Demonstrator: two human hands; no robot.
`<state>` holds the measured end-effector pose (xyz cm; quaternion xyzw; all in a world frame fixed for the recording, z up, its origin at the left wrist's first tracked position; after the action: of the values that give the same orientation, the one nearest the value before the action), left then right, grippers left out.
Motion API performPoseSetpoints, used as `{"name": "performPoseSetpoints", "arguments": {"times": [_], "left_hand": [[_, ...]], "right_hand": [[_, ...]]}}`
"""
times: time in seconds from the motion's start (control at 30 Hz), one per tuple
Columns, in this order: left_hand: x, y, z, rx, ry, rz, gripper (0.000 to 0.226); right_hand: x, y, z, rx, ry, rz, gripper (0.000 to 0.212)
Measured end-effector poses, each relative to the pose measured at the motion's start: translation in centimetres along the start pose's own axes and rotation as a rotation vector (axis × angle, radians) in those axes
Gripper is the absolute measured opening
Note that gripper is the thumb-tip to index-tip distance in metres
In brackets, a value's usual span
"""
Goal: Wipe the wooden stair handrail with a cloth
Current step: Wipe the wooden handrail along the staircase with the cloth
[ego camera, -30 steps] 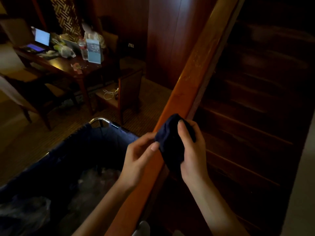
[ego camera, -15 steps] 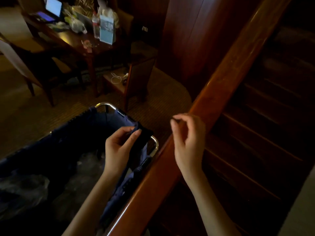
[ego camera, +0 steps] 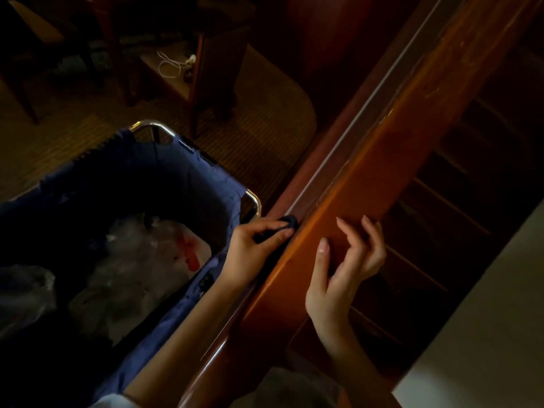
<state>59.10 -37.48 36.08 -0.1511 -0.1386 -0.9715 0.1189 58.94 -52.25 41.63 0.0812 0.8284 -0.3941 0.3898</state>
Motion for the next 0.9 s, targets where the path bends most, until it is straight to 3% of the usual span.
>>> {"name": "performPoseSetpoints", "arguments": {"times": [0.13, 0.3, 0.47, 0.77, 0.9], "left_hand": [[-1.5, 0.1, 0.3, 0.063, -0.029, -0.002, 0.039], [-0.4, -0.2, -0.2, 0.055, -0.067, -0.090, 0.022], [0.4, -1.9, -1.4, -0.034, -0.137, -0.158, 0.027], [-6.6, 5.2, 6.5, 0.009, 0.132, -0.143, 0.013], [-7.8, 6.3, 7.3, 0.078, 0.159, -0.157, 0.009]], "right_hand": [[0.2, 0.0, 0.1, -0.050, 0.005, -0.004, 0.031], [0.3, 0.1, 0.2, -0.087, 0.021, 0.009, 0.030], [0.3, 0.2, 0.2, -0.132, 0.029, 0.029, 0.028], [0.5, 0.0, 0.1, -0.108, 0.042, 0.036, 0.031], [0.4, 0.0, 0.3, -0.172, 0.137, 0.063, 0.043]]}}
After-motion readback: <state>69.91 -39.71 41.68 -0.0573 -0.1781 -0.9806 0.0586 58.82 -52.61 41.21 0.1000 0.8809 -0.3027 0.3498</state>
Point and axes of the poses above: each hand's wrist, its own x-axis away from the middle knuckle, its own y-axis out of the palm, z = x × y, the point moved 5 cm from there along -x, towards the middle knuckle, and after that the axes turned 13 degrees about -y, right-handed, at the moved point
